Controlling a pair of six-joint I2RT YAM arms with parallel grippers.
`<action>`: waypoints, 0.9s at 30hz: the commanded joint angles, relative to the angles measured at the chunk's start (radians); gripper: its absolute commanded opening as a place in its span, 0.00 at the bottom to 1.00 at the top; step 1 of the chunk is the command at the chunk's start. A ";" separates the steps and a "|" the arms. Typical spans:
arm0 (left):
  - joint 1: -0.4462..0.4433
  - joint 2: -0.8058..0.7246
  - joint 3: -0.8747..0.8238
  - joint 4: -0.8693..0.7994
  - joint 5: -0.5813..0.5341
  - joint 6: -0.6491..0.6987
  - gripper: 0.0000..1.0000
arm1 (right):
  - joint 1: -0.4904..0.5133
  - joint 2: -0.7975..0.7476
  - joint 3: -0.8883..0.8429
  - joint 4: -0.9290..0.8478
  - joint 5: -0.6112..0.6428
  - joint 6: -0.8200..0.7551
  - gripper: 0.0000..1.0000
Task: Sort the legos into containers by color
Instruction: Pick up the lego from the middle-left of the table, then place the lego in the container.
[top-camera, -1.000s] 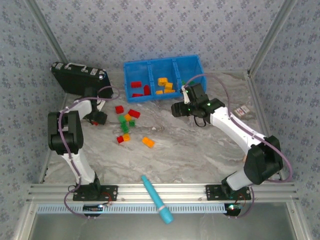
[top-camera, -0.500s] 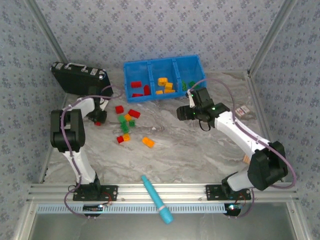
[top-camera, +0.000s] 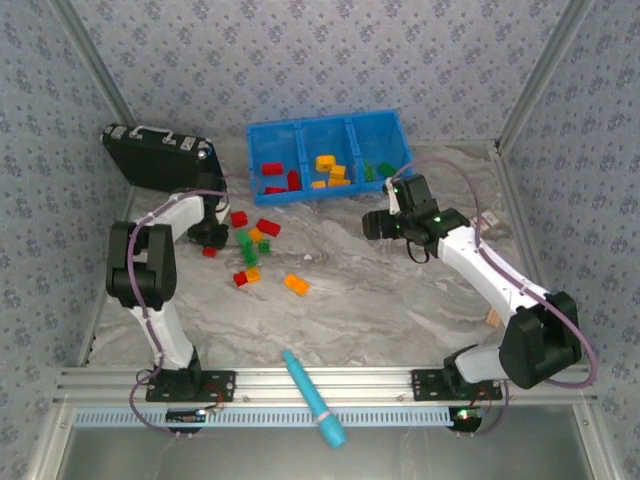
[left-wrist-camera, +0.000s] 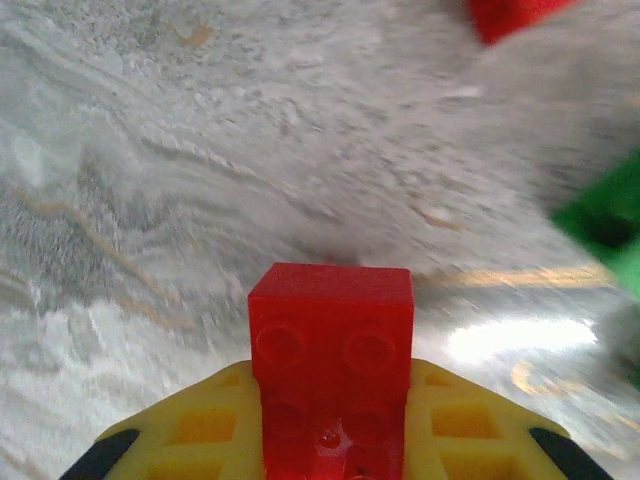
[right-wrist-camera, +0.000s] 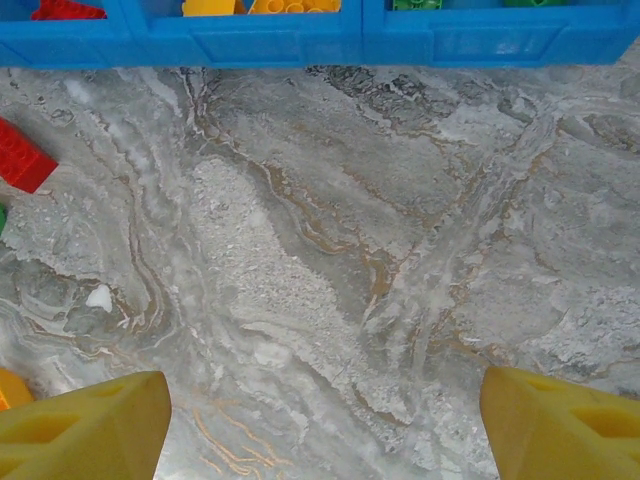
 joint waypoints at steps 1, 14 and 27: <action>-0.050 -0.115 0.075 -0.090 0.008 -0.111 0.21 | -0.005 -0.021 -0.017 0.014 -0.022 -0.021 0.83; -0.160 -0.144 0.430 0.043 0.060 -0.293 0.24 | -0.003 -0.074 -0.092 0.029 -0.064 0.013 0.83; -0.205 0.286 0.803 0.090 0.154 -0.350 0.25 | 0.062 -0.153 -0.182 0.013 -0.040 0.094 0.83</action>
